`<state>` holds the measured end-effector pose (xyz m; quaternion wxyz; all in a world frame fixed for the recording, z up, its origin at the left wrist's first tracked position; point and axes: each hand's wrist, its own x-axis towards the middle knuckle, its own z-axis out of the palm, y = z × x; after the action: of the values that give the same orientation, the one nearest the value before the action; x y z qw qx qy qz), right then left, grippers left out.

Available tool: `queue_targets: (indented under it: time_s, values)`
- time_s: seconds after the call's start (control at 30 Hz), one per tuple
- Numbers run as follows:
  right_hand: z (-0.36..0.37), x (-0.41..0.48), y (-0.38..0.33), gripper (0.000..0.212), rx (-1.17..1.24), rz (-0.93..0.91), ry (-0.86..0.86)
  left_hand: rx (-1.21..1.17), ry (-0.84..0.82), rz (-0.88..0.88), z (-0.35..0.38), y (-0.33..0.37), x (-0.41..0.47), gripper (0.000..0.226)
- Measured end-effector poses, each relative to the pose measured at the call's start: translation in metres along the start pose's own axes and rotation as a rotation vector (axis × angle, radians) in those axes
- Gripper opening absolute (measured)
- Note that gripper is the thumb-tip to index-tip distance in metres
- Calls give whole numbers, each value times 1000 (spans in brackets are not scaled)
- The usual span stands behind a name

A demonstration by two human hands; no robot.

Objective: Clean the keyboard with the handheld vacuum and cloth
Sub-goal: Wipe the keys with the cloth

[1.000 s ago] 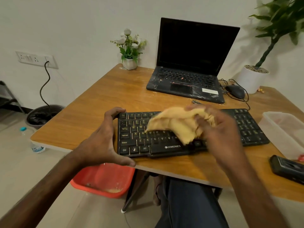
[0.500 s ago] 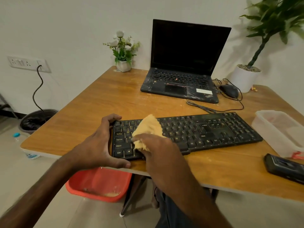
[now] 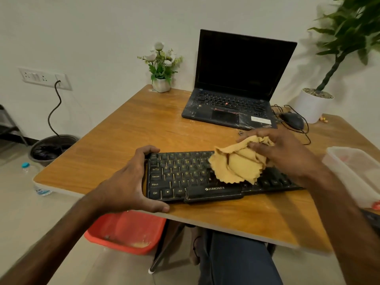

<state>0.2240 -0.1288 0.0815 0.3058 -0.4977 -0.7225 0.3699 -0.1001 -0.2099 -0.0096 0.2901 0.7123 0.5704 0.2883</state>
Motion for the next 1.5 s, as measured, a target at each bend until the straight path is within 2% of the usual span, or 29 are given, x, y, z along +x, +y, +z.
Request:
queue_targets:
  time_s: [0.07,0.17,0.27,0.33,0.4,0.47,0.57,0.67,0.73,0.8,0.87,1.0,1.07,1.13,1.17,1.33,1.43,1.5]
  values:
    - [13,6,1,27,-234,-52,76,1,1,-4,0,1,-1,125]
    - [33,4,-5,29,-364,-75,116,8,-1,-4,0,2,-1,124]
    - [62,-8,-16,33,-648,-64,-26,14,-4,-11,-1,3,-2,123]
    - [78,-15,-23,56,-856,-39,-138,15,-6,-10,-1,3,-1,123]
    - [81,-15,-31,66,-956,-8,-188,17,-9,-8,-1,3,-2,122]
    - [75,-10,-35,56,-955,-12,-207,17,-7,-5,-1,3,-2,122]
    - [66,-6,-33,31,-912,-33,-215,12,-9,-1,-1,3,-2,122]
    - [56,-8,-27,18,-792,-93,-65,20,-7,13,-2,2,-1,122]
    - [55,-10,-26,22,-738,-123,43,23,-9,13,-1,2,-1,122]
    - [66,-13,-28,39,-776,-168,53,27,-6,7,-1,2,-1,123]
    - [89,-18,-30,49,-830,-243,-11,30,-2,2,-1,1,-1,124]
    - [126,-42,-33,43,-892,-465,-244,38,6,4,0,2,-2,125]
    - [123,-49,-29,51,-836,-522,-240,40,1,-3,0,2,-2,124]
    - [112,-47,-25,63,-763,-466,-199,40,-1,-3,0,2,-1,124]
    - [106,-45,-22,63,-750,-443,-176,44,2,-2,-1,2,-1,124]
    - [91,-37,-29,45,-722,-344,-145,53,-1,-7,-1,2,-3,124]
    - [73,-19,-20,38,-758,-290,28,66,1,-8,-1,3,-3,124]
    - [69,-13,-13,38,-775,-205,48,72,3,-6,-1,3,-2,123]
